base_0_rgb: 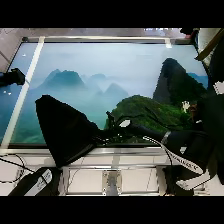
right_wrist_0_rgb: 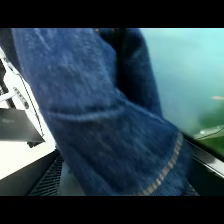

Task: Fold the clothes and pants, and hang the long-sleeved shirts on hangers.

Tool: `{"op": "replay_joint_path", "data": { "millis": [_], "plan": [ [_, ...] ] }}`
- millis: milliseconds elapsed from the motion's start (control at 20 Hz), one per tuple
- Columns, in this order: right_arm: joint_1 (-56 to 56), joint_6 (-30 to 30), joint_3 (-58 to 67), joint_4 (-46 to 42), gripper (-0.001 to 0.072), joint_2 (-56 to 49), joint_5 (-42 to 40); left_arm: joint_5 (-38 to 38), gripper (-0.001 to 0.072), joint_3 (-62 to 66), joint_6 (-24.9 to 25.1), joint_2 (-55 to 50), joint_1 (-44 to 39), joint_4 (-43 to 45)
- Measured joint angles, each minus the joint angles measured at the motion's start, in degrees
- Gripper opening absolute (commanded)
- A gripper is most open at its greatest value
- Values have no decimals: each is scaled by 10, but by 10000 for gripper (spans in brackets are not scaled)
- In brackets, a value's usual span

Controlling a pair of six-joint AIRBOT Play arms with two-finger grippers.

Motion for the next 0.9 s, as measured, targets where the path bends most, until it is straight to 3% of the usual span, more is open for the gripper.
{"op": "replay_joint_path", "data": {
  "millis": [100, 200, 250, 300, 600, 900],
  "plan": [
    [0, 3, 16, -9, 297, -11, 0, 0, 702, 0, 0, 0, 0, 0],
    [0, -2, 34, -7, 184, -15, 10, 0, 702, 0, 0, 0, 0, 0],
    [0, -5, 43, -11, 69, -17, 11, 0, 702, 0, 0, 0, 0, 0],
    [0, -9, 53, -11, 18, -17, 14, 0, 702, 0, 0, 0, 0, 0],
    [-64, -21, 111, -92, 18, 5, 48, 0, 702, 0, 0, 0, 0, 0],
    [-271, 58, 125, -323, 18, 107, 167, 0, 702, 0, 0, 0, 0, -5]
  ]
}}
